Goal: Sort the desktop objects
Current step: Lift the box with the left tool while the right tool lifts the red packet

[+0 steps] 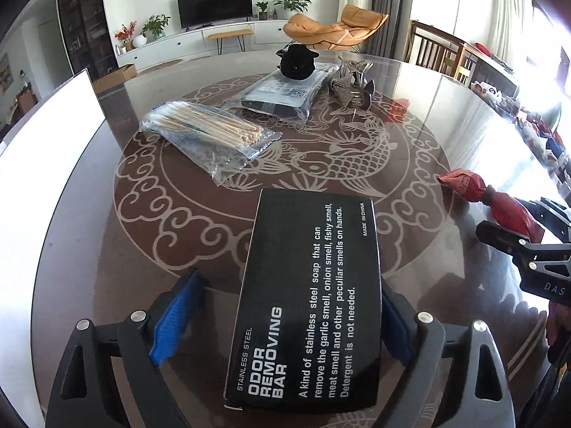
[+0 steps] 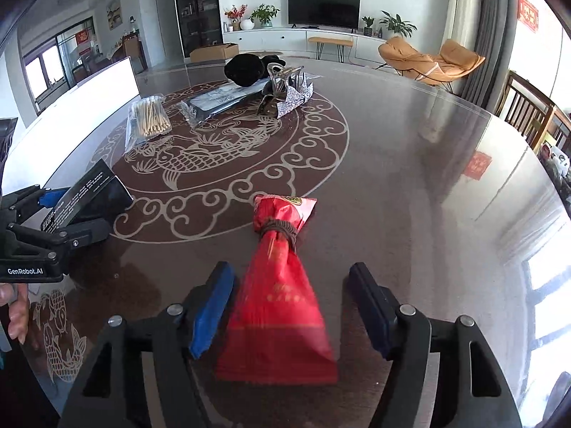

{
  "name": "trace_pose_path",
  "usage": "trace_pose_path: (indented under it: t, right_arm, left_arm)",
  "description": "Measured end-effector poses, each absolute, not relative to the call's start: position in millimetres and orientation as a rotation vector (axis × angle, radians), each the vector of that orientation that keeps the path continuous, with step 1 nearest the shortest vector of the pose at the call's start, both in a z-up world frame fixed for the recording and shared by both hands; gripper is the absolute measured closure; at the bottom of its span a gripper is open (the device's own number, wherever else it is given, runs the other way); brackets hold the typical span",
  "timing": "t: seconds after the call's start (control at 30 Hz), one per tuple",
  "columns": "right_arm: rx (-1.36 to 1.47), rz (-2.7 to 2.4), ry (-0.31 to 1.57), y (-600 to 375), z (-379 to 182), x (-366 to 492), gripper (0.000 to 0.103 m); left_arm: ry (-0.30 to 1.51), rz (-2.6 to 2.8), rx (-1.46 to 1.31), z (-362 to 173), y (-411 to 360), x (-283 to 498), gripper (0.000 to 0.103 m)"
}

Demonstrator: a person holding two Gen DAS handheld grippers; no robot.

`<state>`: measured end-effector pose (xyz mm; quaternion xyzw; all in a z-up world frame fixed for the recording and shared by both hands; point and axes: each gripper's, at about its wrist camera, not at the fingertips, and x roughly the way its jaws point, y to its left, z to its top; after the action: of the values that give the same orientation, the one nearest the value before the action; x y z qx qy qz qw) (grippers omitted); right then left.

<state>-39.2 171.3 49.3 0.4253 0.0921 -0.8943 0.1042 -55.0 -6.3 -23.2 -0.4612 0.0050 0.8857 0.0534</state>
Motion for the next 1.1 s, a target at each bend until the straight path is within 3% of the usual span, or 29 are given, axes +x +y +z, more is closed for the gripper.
trace_pose_path:
  t: [0.07, 0.57, 1.1]
  right_arm:
    - [1.256, -2.627, 0.268, 170.7, 48.8, -39.0, 0.027]
    - [1.302, -2.608, 0.304, 164.8, 41.8, -43.6, 0.000]
    - [1.307, -2.613, 0.300, 165.2, 41.2, -43.7, 0.000]
  left_arm:
    - [0.036, 2.667, -1.421, -25.6, -3.1, -57.5, 0.000]
    - [0.033, 2.661, -1.423, -26.7, -3.3, -58.4, 0.000]
    - [0.037, 2.658, -1.424, -26.7, -3.3, -58.5, 0.000]
